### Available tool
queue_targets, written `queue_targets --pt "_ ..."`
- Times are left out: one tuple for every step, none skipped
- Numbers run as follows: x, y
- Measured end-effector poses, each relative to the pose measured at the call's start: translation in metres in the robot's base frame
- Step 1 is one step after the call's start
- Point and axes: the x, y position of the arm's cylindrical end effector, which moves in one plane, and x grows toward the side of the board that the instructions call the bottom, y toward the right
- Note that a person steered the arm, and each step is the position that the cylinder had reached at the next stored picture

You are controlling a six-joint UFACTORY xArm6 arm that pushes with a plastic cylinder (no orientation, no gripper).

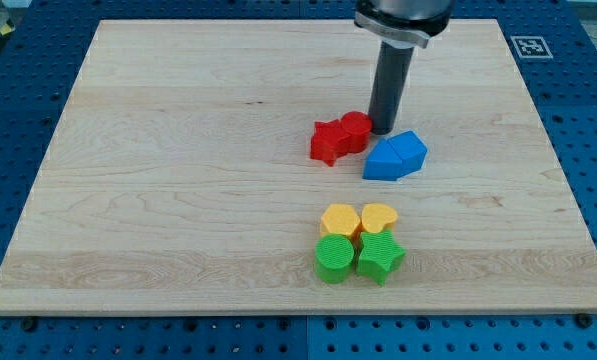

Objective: Slide the blue cube right a bit

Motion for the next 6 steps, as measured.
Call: queue_targets --pt "0.012 -0.013" --pt "0.028 -0.02" --pt "0.034 -0.026" --pt "0.034 -0.028" --pt "0.032 -0.026" --pt "0.021 -0.012"
